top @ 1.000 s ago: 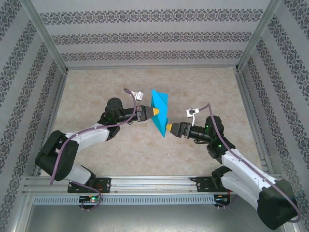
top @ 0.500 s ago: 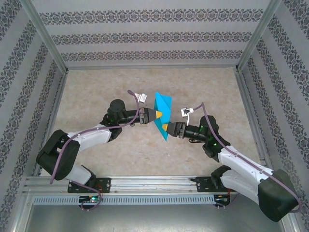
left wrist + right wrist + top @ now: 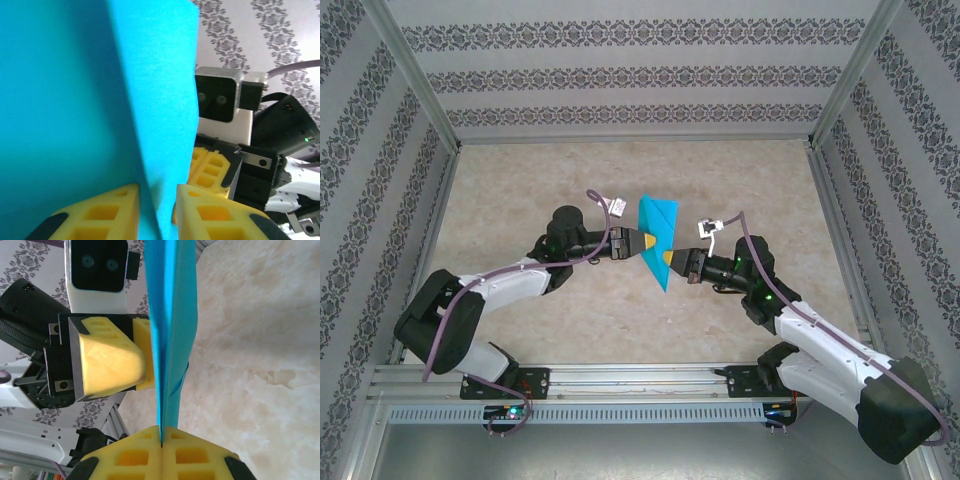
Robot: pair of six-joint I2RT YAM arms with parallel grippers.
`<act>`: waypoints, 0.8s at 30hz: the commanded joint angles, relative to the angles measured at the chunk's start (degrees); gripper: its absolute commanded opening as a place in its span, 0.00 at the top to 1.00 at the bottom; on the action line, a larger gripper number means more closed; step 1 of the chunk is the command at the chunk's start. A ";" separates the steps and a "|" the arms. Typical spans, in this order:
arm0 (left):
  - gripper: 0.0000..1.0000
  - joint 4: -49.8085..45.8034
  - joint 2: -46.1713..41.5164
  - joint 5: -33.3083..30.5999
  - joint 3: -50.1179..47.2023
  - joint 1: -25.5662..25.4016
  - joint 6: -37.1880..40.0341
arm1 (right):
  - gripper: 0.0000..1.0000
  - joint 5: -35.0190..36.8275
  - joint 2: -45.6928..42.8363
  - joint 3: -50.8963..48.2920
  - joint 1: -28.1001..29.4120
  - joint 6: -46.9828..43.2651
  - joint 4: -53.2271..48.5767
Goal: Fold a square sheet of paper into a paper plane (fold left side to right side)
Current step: Turn over the paper at the center of the table.
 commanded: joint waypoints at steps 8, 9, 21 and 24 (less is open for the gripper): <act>0.58 -29.93 -18.65 -16.25 -1.64 5.71 19.25 | 1.00 12.36 -3.13 7.20 2.74 -11.25 -25.23; 0.54 -33.91 -21.15 -19.45 -1.69 5.78 21.64 | 1.00 15.13 -2.95 8.33 3.60 -12.21 -28.45; 0.33 -55.56 -35.32 -45.16 -0.92 6.39 31.32 | 1.00 61.04 15.43 29.42 19.33 -13.34 -65.89; 0.33 -57.44 -37.22 -49.71 -1.47 6.51 31.21 | 1.00 67.37 24.03 35.58 22.24 -11.45 -73.16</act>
